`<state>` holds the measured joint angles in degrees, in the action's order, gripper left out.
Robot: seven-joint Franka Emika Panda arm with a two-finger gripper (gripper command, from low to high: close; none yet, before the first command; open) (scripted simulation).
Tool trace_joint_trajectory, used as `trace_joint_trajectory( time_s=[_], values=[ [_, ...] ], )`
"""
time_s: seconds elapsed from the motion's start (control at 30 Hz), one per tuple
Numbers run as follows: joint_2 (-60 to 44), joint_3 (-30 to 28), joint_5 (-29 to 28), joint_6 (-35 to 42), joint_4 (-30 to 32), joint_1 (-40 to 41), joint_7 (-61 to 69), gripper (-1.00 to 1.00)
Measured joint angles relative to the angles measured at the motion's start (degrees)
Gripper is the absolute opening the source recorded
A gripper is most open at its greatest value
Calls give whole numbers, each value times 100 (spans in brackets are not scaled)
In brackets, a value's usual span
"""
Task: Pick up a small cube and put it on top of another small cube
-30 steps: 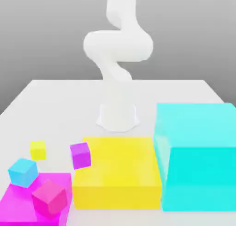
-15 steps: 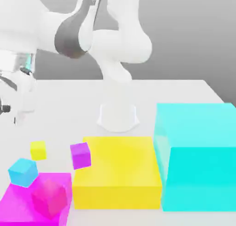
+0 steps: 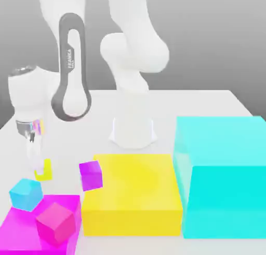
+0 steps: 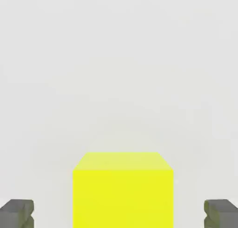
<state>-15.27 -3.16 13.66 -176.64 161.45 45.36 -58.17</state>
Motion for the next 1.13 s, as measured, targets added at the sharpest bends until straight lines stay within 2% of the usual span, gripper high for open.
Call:
trace_joint_trajectory(
  time_s=[0.2, 0.27, 0.47, 0.67, 0.87, 0.93, 1.0, 1.03, 1.13],
  values=[
    [-86, 80, 2, -75, -16, 80, 4, -100],
    [106, -53, -77, 82, 22, -39, -69, -100],
    [1284, -530, -1169, 1008, 264, -213, -869, -100],
    [1613, -112, -1395, 2315, -718, -554, -2100, -100],
    [1756, 290, -1355, 3705, -1966, -1369, -3384, -100],
    [1585, 304, -1354, 3699, -2131, -1551, -3607, -100],
    [1244, 262, -1350, 3323, -2097, -1592, -3660, -100],
    [1086, 247, -1343, 3135, -2066, -1558, -3665, 100],
    [1086, 247, -1343, 3135, -2066, -1557, -3665, 100]
  ],
)
